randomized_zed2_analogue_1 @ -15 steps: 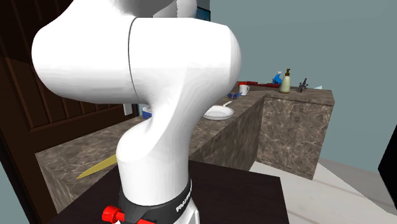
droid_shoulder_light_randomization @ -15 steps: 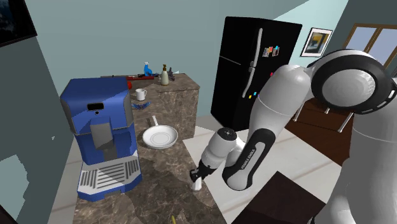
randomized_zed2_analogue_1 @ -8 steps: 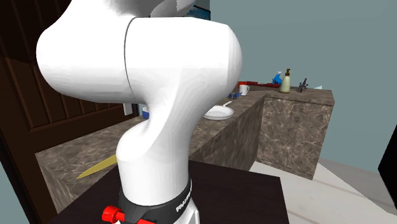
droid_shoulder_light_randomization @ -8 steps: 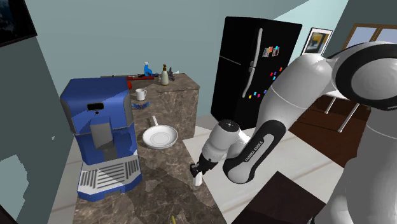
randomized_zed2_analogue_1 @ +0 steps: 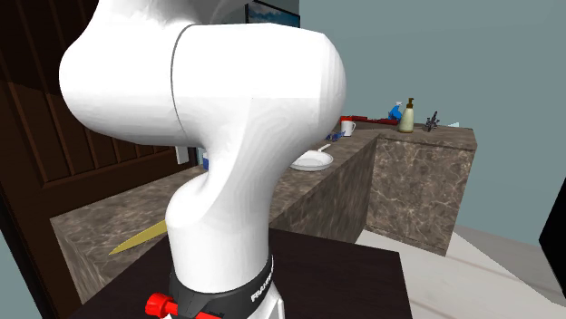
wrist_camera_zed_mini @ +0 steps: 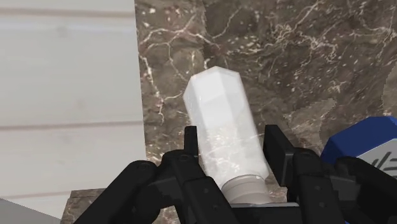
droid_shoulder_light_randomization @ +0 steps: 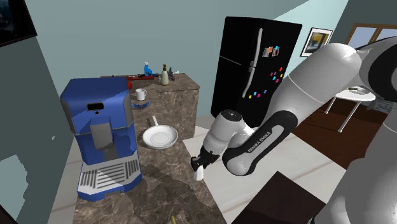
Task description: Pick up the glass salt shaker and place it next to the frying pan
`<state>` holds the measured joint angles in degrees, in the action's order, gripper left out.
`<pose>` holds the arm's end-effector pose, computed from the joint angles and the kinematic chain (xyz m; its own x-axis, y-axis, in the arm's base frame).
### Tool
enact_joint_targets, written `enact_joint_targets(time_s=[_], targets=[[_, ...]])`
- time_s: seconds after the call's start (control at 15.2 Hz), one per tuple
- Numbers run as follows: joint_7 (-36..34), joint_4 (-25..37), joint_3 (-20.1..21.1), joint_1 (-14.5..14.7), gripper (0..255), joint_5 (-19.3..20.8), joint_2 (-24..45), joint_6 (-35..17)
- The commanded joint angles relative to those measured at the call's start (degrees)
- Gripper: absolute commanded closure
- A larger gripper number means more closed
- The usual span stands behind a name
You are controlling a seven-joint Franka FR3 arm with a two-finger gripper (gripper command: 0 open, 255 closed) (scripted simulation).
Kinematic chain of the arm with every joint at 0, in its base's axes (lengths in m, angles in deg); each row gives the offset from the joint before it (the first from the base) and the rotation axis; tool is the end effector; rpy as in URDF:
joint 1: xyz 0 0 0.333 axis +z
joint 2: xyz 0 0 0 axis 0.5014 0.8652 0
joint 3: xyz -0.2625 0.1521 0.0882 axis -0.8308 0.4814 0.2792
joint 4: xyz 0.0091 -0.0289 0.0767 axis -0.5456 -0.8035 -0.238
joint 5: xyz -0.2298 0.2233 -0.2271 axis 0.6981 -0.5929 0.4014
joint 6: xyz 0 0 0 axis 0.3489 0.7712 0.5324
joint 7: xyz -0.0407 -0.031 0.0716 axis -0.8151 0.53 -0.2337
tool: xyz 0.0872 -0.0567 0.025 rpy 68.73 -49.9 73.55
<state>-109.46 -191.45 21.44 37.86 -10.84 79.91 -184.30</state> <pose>0.4387 0.1298 0.2399 0.9374 -0.2503 0.2422 -0.2266 -0.9664 -0.1217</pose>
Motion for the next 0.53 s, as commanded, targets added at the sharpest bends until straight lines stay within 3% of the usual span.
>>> enact_joint_targets(time_s=[0.0, 0.46], targets=[[1.6, -0.2, 1.0, -0.6, 255, -2.0, -1.9, 1.7], [5.5, 0.0, 2.0, -0.7, 255, -7.1, -7.9, 7.8]])
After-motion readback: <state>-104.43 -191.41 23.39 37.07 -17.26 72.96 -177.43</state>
